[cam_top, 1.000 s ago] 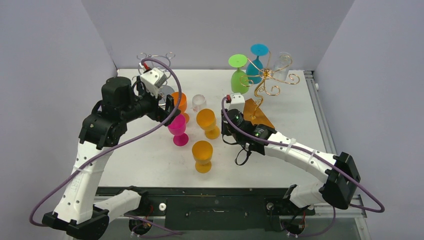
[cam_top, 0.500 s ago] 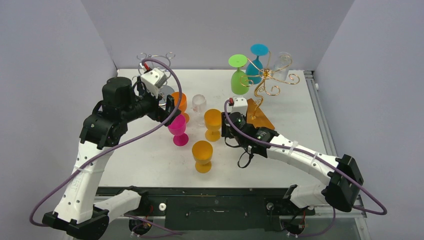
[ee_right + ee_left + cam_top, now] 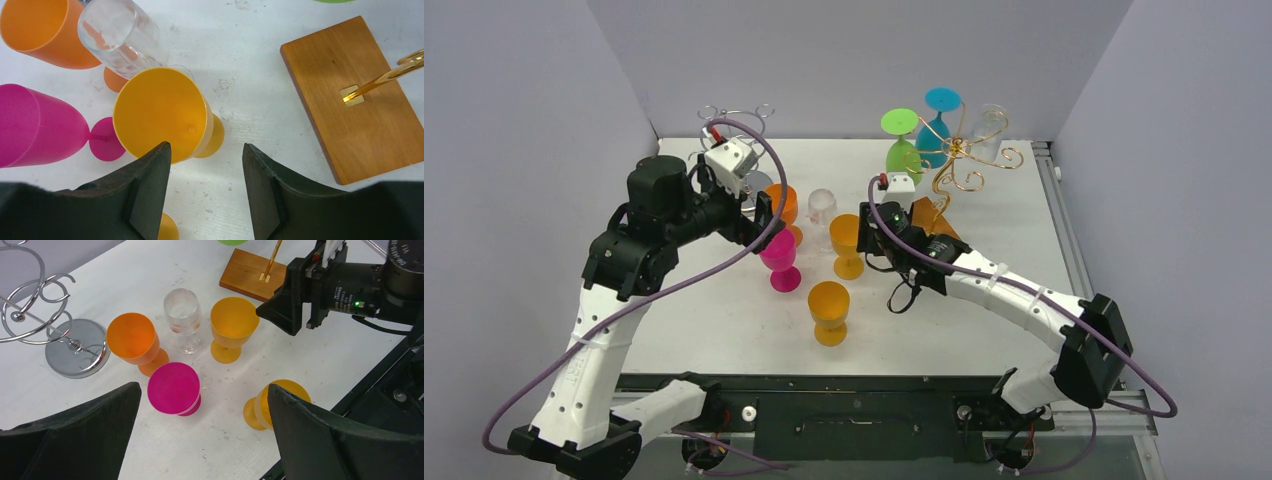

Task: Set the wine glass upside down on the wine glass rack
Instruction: Pick up the wine glass at the center of the board.

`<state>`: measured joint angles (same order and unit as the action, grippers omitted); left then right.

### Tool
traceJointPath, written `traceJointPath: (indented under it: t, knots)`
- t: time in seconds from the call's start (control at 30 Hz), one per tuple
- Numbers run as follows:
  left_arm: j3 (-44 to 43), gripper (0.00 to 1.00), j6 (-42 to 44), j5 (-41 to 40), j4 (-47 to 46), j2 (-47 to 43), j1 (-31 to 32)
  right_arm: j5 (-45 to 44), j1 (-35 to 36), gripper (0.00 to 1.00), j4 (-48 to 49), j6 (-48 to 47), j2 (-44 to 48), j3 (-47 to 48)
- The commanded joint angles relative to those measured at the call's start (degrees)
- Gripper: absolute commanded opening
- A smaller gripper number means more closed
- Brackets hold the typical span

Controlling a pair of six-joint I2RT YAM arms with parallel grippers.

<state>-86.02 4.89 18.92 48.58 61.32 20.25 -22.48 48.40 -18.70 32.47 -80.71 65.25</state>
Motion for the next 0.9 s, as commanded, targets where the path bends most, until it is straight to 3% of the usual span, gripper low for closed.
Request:
traceJointPath:
  t: [0.0, 0.23, 0.53, 0.67, 0.87]
  knots:
    - [0.37, 0.96, 0.3, 0.91, -2.87, -1.38, -0.21, 2.73, -0.82, 0.51, 1.27, 0.71, -3.35, 3.48]
    - [0.74, 0.96, 1.21, 0.82, -2.88, -2.06, -0.21, 5.17, -2.18, 0.48, 0.76, 1.23, -7.13, 3.81]
    - [1.12, 0.96, 1.39, 1.85, -3.22, -2.15, -0.21, 6.65, -2.35, 0.0, 0.44, 0.44, -2.02, 1.91]
    - [0.84, 0.96, 1.49, 2.19, -3.57, -2.09, -0.21, 5.83, -2.92, 0.0, -1.11, -2.6, 5.96, 2.27]
    - [-0.41, 0.96, 0.2, 3.69, -4.31, -1.45, -0.21, 6.14, -3.4, 0.0, -8.26, -9.25, 14.82, 13.91]
